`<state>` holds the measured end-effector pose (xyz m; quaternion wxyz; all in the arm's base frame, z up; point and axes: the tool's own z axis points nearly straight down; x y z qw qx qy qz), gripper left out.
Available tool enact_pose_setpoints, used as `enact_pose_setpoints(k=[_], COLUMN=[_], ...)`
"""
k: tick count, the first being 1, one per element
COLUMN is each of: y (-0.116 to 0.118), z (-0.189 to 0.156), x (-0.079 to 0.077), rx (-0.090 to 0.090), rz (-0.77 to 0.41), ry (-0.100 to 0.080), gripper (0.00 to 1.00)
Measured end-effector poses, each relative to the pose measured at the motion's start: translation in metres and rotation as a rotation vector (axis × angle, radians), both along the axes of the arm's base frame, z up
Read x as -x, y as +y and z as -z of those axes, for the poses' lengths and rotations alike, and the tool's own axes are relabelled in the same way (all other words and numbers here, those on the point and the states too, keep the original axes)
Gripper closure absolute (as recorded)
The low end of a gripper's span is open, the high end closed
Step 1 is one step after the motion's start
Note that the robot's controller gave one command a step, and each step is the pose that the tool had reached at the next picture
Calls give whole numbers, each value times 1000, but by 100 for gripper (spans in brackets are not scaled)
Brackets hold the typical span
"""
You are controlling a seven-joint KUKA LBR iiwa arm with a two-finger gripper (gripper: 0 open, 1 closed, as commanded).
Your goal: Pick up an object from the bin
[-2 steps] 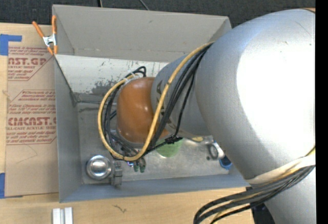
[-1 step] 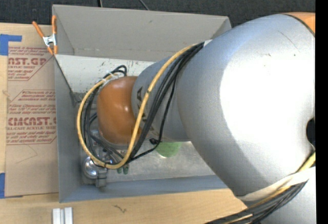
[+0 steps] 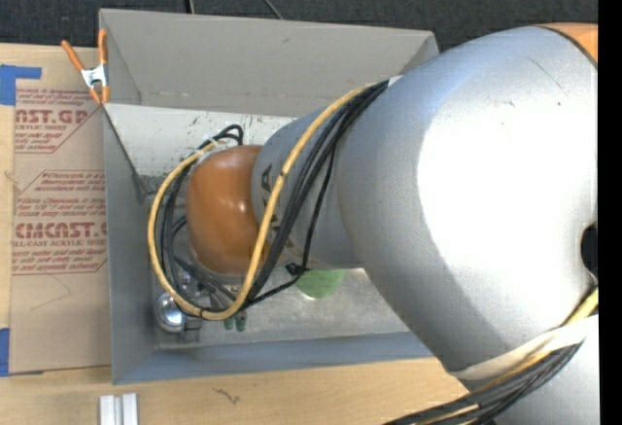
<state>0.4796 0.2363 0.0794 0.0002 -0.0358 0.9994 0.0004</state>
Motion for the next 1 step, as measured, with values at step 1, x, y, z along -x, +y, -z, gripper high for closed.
enact_pose_setpoints(k=[1], y=[5], z=[-133], x=[-6], rx=[-4], rz=[54], ry=[-8], gripper=[100])
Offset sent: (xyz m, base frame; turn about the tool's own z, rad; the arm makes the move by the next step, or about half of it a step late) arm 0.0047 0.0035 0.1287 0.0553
